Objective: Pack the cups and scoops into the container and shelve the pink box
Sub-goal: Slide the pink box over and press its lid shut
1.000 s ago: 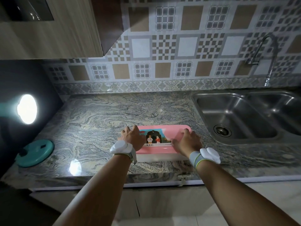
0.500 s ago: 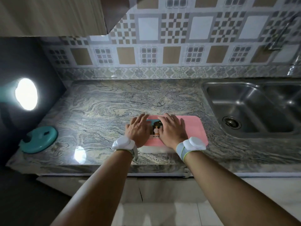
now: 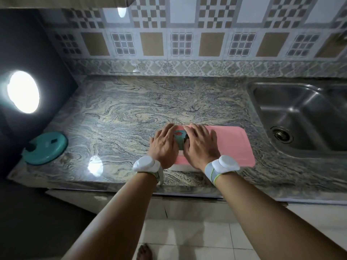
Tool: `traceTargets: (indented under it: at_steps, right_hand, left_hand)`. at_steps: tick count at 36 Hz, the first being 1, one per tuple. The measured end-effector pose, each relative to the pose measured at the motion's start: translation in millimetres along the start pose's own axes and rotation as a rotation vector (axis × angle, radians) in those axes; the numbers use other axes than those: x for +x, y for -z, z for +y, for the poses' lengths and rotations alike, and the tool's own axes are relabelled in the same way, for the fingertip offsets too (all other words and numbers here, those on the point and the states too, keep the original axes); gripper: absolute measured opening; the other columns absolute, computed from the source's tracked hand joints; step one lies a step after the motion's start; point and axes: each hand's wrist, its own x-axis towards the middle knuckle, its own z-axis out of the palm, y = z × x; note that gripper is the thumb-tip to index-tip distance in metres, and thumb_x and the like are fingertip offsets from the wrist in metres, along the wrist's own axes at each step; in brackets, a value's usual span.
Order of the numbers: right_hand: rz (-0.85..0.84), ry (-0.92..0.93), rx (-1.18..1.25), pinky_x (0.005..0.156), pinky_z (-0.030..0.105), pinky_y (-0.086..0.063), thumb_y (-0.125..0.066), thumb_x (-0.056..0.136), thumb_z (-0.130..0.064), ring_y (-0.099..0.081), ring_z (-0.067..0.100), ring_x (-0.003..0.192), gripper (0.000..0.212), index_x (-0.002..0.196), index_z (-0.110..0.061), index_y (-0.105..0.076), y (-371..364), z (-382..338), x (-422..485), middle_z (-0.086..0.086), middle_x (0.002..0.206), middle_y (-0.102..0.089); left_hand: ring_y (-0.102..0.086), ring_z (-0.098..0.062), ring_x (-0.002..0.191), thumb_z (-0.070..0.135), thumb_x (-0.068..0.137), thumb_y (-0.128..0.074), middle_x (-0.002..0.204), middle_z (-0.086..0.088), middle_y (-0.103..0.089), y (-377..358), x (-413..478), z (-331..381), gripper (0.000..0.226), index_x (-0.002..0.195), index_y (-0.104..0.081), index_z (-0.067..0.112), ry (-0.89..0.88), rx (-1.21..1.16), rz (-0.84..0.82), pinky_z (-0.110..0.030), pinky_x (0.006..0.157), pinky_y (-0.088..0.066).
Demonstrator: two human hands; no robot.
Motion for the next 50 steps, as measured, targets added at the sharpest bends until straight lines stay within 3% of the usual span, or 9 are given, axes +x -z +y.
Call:
traceTargets:
  at_steps: [8,18,23,27,34,42,50]
  right_hand:
    - [0.002,-0.017,-0.015,0.098,0.052,-0.038,-0.045,0.085,-0.031,-0.049,0.029,0.122,0.050,0.133,-0.020,-0.053,-1,0,0,0.002,0.136,-0.055]
    - [-0.156,-0.071,-0.025,0.107,0.052,-0.031,-0.033,0.090,-0.038,-0.038,0.026,0.137,0.057,0.144,-0.024,-0.041,26,56,-7,0.001,0.150,-0.042]
    - [-0.069,-0.169,-0.092,0.105,0.053,-0.030,-0.044,0.092,-0.030,-0.047,0.028,0.126,0.042,0.132,-0.018,-0.051,49,120,-23,0.004,0.136,-0.053]
    - [-0.003,-0.175,-0.078,0.099,0.048,-0.039,-0.040,0.089,-0.030,-0.057,0.031,0.111,0.038,0.120,-0.017,-0.058,50,138,-27,0.004,0.118,-0.065]
    - [-0.020,-0.169,0.003,0.108,0.053,-0.033,-0.039,0.089,-0.028,-0.052,0.028,0.124,0.046,0.132,-0.017,-0.054,49,142,-29,0.003,0.132,-0.060]
    - [-0.015,-0.175,0.071,0.109,0.055,-0.031,-0.044,0.091,-0.023,-0.048,0.026,0.127,0.051,0.141,-0.014,-0.046,41,147,-34,0.002,0.136,-0.057]
    - [0.043,-0.164,0.010,0.098,0.052,-0.043,-0.048,0.088,-0.021,-0.058,0.030,0.112,0.042,0.128,-0.012,-0.055,34,145,-29,0.005,0.118,-0.065]
  left_hand:
    - [-0.042,-0.023,0.133,0.045,0.080,-0.014,0.152,0.011,-0.039,-1,-2,1,0.069,0.141,-0.043,0.030,0.050,-0.062,0.044,-0.043,0.104,-0.035]
    - [-0.039,-0.025,0.132,0.039,0.089,-0.026,0.151,0.012,-0.036,5,-1,4,0.053,0.141,-0.035,0.033,0.043,0.065,-0.025,-0.049,0.102,-0.033]
    - [-0.038,-0.024,0.134,0.041,0.086,-0.035,0.140,0.006,-0.048,7,13,20,0.047,0.131,-0.042,0.029,0.048,0.213,-0.041,-0.057,0.108,-0.029]
    - [-0.026,-0.026,0.144,0.038,0.089,-0.041,0.148,0.002,-0.038,-3,24,47,0.048,0.135,-0.041,0.025,-0.010,0.282,-0.082,-0.060,0.114,-0.019]
    - [-0.030,-0.028,0.144,0.031,0.086,-0.032,0.152,-0.002,-0.039,-52,28,126,0.060,0.145,-0.039,0.019,-0.205,0.173,-0.078,-0.053,0.115,-0.023]
    - [-0.036,-0.027,0.141,0.035,0.085,-0.020,0.149,0.000,-0.045,-76,28,131,0.066,0.145,-0.040,0.020,-0.225,0.210,-0.070,-0.053,0.112,-0.027]
    - [-0.041,-0.025,0.138,0.035,0.086,-0.022,0.144,0.002,-0.049,-75,28,130,0.061,0.141,-0.044,0.021,-0.217,0.221,-0.054,-0.052,0.110,-0.029]
